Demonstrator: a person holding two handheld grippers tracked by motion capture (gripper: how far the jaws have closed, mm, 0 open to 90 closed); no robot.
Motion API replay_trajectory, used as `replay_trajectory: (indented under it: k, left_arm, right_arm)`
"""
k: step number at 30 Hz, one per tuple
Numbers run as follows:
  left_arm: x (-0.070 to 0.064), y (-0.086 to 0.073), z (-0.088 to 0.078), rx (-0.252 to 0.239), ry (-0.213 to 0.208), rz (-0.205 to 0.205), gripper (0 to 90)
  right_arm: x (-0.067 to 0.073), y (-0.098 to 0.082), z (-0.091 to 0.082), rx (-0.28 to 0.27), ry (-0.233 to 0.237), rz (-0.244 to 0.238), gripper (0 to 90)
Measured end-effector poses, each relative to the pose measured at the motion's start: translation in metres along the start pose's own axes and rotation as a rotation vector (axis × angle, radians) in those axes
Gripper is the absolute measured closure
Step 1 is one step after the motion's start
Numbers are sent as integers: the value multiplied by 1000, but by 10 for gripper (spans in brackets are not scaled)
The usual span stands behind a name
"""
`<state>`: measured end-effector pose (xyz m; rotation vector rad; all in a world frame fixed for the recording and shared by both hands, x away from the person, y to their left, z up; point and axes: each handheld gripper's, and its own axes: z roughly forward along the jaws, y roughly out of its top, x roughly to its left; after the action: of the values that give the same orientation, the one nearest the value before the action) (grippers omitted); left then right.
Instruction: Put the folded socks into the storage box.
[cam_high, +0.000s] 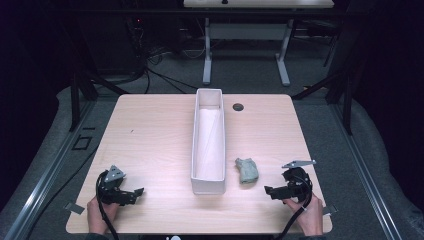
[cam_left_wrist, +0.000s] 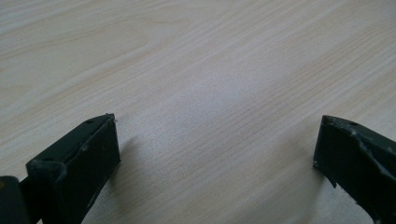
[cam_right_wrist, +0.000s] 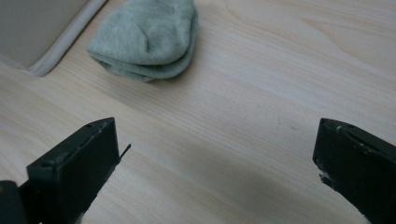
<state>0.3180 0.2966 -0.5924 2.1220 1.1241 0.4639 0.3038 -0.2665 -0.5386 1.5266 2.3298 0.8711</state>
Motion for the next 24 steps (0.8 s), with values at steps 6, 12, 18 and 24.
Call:
replay_trajectory:
  k: [6,12,18,24]
  left_arm:
    - [0,0,0,0,1,0,1]
    - [0,0,0,0,1,1,1]
    - [0,0,0,0,1,1,1]
    - [0,0,0,1,1,2,1]
  right_arm:
    - [9,12,-1,5,-26,-21,0]
    - [19,26,1,11,29,-44,0]
    - [27,38,6,20,57,-62,0]
    - [33,50,15,38,95,-79,0]
